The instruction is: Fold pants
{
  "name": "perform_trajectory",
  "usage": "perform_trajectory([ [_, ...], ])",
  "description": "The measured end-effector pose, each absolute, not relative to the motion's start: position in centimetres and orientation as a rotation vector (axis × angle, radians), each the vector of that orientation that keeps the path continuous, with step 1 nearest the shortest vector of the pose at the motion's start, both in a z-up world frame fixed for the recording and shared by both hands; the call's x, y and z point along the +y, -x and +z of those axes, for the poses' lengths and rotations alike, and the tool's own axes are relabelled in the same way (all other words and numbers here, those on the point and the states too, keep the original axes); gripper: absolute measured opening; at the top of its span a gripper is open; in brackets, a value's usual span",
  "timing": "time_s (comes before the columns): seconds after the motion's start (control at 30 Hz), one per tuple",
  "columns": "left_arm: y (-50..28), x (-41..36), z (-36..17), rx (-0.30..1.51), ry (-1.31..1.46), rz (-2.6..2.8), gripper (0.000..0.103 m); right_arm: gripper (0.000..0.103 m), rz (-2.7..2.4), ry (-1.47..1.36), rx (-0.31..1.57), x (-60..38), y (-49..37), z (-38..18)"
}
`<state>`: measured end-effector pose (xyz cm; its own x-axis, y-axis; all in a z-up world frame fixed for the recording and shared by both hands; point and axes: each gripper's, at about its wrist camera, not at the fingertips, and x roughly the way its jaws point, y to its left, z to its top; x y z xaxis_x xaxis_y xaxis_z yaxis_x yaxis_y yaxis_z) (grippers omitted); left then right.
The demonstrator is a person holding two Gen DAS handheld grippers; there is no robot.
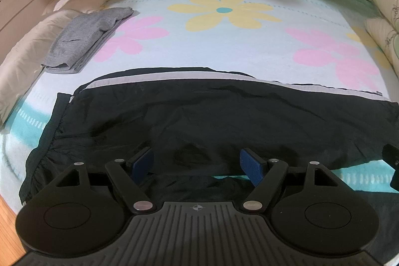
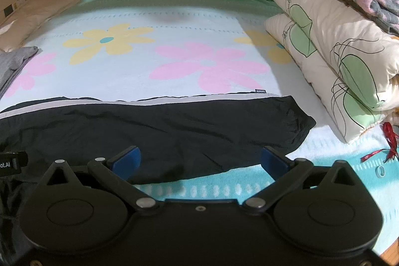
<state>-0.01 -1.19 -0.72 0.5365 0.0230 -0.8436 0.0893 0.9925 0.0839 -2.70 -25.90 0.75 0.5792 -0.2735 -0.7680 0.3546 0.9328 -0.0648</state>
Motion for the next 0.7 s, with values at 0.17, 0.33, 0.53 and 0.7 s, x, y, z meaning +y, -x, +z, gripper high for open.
perform_trajectory([
  [0.17,-0.06,-1.29,-0.97,1.011,-0.116,-0.042,0.075,0.102,-0.369,-0.097,0.888,-25.90,2.49,0.73],
  [0.33,-0.12,-1.21,-1.05,1.012,-0.114,-0.045,0.075,0.102,-0.370,-0.099,0.887,-25.93,2.48,0.73],
  [0.53,0.01,-1.27,-1.19,1.011,-0.115,-0.051,0.075,0.102,-0.370,-0.100,0.890,-26.01,2.50,0.64],
  [0.7,0.02,-1.23,-1.17,1.009,-0.115,-0.049,0.075,0.102,-0.364,-0.108,0.895,-26.05,2.46,0.59],
])
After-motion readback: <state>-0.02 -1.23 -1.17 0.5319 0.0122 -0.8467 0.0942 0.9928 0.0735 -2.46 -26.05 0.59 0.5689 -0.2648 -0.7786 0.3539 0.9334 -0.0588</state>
